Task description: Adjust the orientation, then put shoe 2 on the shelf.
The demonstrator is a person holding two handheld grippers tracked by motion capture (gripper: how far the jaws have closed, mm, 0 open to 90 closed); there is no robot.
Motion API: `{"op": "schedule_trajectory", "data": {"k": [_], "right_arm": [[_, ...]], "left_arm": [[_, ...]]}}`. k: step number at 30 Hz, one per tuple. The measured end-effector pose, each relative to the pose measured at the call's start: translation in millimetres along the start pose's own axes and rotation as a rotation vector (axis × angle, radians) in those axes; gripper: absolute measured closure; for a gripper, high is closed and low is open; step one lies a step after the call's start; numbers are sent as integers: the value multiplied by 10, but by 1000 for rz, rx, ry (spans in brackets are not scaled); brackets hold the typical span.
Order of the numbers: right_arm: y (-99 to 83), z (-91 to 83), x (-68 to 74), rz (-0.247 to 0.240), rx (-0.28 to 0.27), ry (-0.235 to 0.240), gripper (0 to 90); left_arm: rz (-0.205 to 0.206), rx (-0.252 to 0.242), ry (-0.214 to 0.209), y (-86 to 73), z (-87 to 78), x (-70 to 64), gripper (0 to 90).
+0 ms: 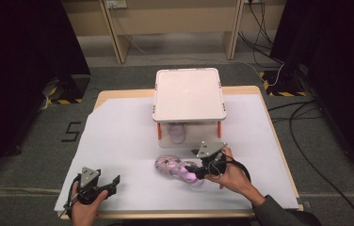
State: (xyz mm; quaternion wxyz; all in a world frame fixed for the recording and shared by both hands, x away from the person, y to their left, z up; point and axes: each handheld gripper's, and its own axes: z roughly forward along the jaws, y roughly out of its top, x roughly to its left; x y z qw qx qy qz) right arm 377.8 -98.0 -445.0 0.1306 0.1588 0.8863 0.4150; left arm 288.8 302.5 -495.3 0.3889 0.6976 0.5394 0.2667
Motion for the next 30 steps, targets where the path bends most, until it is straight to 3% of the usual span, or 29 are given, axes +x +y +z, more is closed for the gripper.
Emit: {"op": "schedule_trajectory", "data": {"k": [5,9,14,16,17,22,23,27,30], "right_arm": [[11,111,89,-55,7,18,352],[26,215,153,-98,19,6,351],[54,269,186,-115,7,6,368],[76,291,208,-141,0,11,392],[110,325,234,-178,-4,9,418],[154,370,303,-188,-4,7,500],[158,400,331,-185,17,-8,518],[164,421,347,-194,23,-34,520],[167,407,357,-190,30,-59,619]], "left_arm": [[4,3,0,2,2,-5,185],[7,10,-1,3,7,-9,185],[7,8,-3,-1,24,-9,185],[15,7,-5,8,22,-21,185],[16,7,-7,8,22,-24,185],[11,11,-11,-8,19,-23,184],[14,9,-10,-7,14,-22,184],[12,7,-11,-8,14,-21,185],[17,7,-11,-4,14,-29,185]]}}
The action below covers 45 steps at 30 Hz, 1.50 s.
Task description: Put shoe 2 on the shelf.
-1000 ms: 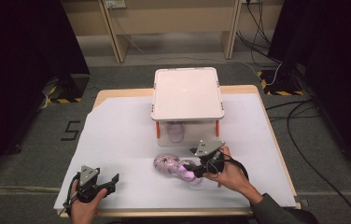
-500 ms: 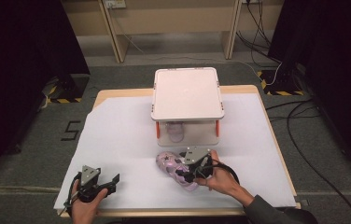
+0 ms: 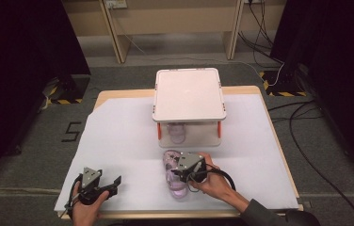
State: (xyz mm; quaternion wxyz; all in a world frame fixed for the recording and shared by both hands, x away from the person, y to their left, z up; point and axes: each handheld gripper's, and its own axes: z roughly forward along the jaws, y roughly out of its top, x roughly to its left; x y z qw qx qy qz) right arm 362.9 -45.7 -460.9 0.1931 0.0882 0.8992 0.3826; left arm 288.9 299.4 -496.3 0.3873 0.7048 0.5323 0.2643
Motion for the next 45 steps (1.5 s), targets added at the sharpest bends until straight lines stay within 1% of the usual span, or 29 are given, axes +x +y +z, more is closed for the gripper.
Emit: {"op": "schedule_trajectory", "data": {"k": [1,2,3,4,5,7,8,9,10,13,15,16,17,19,22,23,25,26,28,29,32,33,35,37,39,40,43,44,45], "right_arm": [[2,-12,-1,-1,-3,-1,662],[6,-31,-3,-20,-1,-12,700],[5,-40,2,-18,3,-13,725],[5,-54,0,-30,2,-18,754],[1,-71,0,-26,11,-19,783],[-1,-78,2,-26,11,-22,795],[0,-100,5,-38,5,-43,817],[0,-113,1,-51,1,-54,826],[-6,-152,-13,-49,-2,-68,839],[-14,-196,-34,-46,-12,-70,847],[-17,-280,-58,-39,-32,-72,850],[-15,-321,-72,-46,-43,-74,850],[-15,-364,-82,-48,-49,-81,850],[-25,-466,-101,-32,-58,-96,850],[-48,-565,-162,-18,-68,-121,851],[-69,-619,-213,-18,-72,-143,850],[-78,-633,-226,-11,-70,-146,850],[-97,-660,-260,-9,-69,-164,850],[-120,-690,-297,2,-66,-182,850],[-129,-703,-318,-2,-62,-195,850],[-160,-718,-369,15,-59,-218,849],[-182,-718,-409,19,-58,-237,849],[-190,-715,-427,21,-57,-244,849],[-219,-703,-478,34,-51,-267,849],[-253,-679,-552,36,-44,-302,849],[-253,-679,-552,36,-44,-302,849],[-281,-622,-629,40,-34,-343,848],[-292,-587,-666,31,-31,-360,848],[-305,-518,-711,40,-25,-379,848]], "left_arm": [[0,3,0,-1,1,-1,185],[-2,2,-1,-2,4,-2,185],[-3,2,-2,-4,5,1,185],[-2,4,-1,-3,4,4,185],[-3,2,-1,-2,3,4,184],[-2,2,-1,-3,0,4,185],[-1,1,-1,-3,-1,5,185],[-5,0,-2,-2,-2,6,185],[-5,0,-1,-3,-2,8,185],[-5,-1,-3,-1,-6,6,184],[-6,-1,-3,-1,-7,8,185],[-6,-2,-3,-1,-7,9,185],[-7,-2,-4,-2,-7,8,185],[-6,-3,-3,0,-8,8,185],[-5,-4,-3,2,-11,7,185],[-5,-3,-3,2,-12,8,185],[-8,-8,-3,1,-12,11,185],[-7,-7,-2,2,-14,13,185],[-3,-6,-3,3,-17,15,185],[-4,-6,-3,3,-17,14,185],[-6,-6,-3,2,-13,11,184],[-2,-5,-3,3,-12,11,185],[-2,-5,-3,4,-11,11,185],[-3,-4,-1,4,-11,11,185],[-2,-2,-2,4,-10,10,185],[-2,-2,-1,4,-9,10,185],[-2,1,-2,2,-5,5,184],[-2,1,-1,2,-6,5,185],[-2,2,0,2,-7,8,185]]}}
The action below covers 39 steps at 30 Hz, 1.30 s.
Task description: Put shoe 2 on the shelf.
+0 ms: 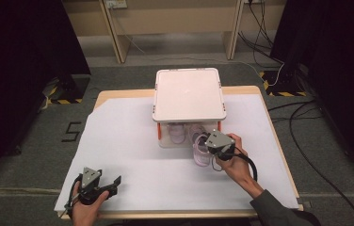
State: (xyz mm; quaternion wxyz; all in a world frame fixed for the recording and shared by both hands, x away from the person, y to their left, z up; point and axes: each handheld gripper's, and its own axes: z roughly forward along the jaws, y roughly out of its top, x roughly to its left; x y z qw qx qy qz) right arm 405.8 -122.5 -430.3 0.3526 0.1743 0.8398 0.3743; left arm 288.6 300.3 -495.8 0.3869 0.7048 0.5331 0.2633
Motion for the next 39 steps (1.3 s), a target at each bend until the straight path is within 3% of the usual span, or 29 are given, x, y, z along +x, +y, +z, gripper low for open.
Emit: {"op": "schedule_trajectory", "data": {"k": [14,21,24,28,30,31,35,36,38,39], "right_arm": [[-22,496,-17,-76,38,-107,843],[-50,652,-6,-96,65,-138,834],[-48,688,0,-87,61,-129,785],[-1,666,-20,-27,78,-138,624],[1,657,-28,-18,76,-138,586],[10,625,-35,12,80,-129,517],[42,455,-52,49,53,-101,473],[42,334,-44,100,38,-65,439],[38,296,-40,120,27,-51,426],[27,225,-9,162,15,-28,404]], "left_arm": [[-2,0,-1,-2,0,3,185],[-2,-1,-2,-1,0,1,185],[-1,1,-3,-3,7,-1,185],[-2,1,-3,-4,6,-2,185],[-3,-1,-2,-4,5,1,185],[-3,1,-3,-3,1,2,185],[-5,-2,-6,0,0,1,185],[-3,-1,-6,0,-1,-1,185],[-4,-4,-6,1,-2,-3,184],[-3,-3,-6,1,-3,-2,184]]}}
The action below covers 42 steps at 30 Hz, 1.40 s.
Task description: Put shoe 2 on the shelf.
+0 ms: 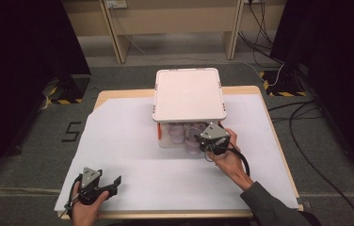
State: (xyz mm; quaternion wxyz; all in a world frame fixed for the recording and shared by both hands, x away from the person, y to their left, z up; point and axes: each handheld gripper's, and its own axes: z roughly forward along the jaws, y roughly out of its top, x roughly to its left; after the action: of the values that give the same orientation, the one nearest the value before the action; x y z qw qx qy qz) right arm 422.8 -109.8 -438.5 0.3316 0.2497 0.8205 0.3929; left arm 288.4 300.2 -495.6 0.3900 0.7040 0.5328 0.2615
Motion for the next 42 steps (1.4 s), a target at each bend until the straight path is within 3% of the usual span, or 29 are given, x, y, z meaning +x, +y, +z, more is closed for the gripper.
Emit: {"op": "schedule_trajectory", "data": {"k": [1,3,7,11,22,26,27,33,36,42], "right_arm": [[-28,-67,39,32,-1,18,373],[-43,-91,57,47,0,24,358],[-165,-124,146,144,29,65,306],[-227,-47,229,171,64,77,260],[-322,142,395,152,136,40,184],[-347,179,361,172,140,52,211],[-348,162,349,146,143,48,235],[-389,115,234,136,159,68,331],[-412,111,183,140,160,82,352],[-401,146,138,96,162,78,391]], "left_arm": [[1,-2,-1,2,-2,2,185],[3,-5,-1,3,-5,4,185],[1,-7,-2,3,-2,0,185],[3,-4,0,4,-5,-5,184],[1,-2,-1,3,-1,-6,185],[4,-4,2,3,-8,2,185],[2,-6,0,2,-7,4,184],[4,-5,-1,3,-11,3,184],[2,-7,-2,2,-5,1,184],[1,-1,-3,0,5,-9,185]]}}
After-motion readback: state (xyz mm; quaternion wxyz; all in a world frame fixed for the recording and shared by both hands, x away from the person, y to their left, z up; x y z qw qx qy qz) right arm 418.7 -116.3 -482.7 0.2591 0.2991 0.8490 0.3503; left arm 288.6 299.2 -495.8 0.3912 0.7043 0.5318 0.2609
